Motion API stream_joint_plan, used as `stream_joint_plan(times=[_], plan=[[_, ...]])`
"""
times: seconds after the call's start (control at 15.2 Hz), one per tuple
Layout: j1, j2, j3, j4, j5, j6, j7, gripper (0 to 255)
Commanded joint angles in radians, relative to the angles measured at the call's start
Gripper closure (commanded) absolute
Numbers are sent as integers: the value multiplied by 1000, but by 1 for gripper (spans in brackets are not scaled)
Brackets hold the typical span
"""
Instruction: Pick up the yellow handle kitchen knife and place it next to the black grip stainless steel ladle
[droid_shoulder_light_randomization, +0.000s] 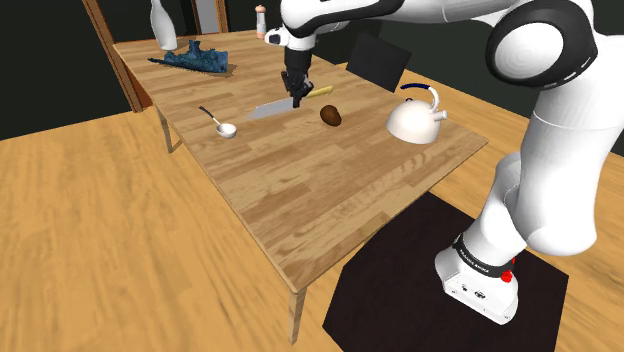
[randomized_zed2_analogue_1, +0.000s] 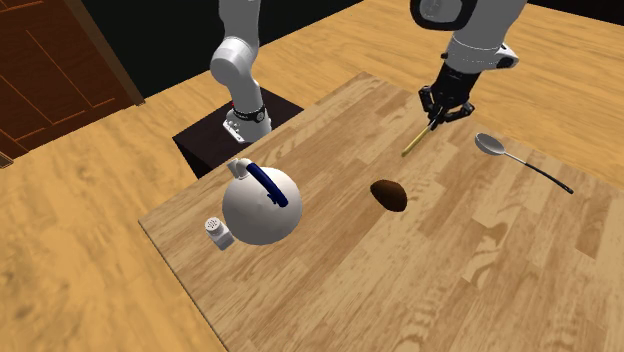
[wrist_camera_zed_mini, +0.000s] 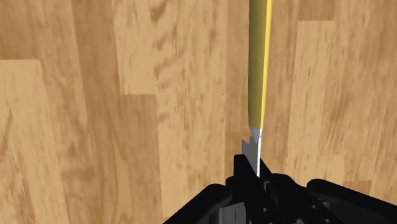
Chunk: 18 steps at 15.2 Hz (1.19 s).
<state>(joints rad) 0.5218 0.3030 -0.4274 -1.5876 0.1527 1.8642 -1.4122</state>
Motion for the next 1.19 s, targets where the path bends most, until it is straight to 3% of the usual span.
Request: stream_joint_plan(times=[0.0,0.4,1.12], plan=[[24,11,14,22,0,-9,42,255],[82,84,53,131,13,-42,149,255],[87,108,60,17,26,94,136,255]])
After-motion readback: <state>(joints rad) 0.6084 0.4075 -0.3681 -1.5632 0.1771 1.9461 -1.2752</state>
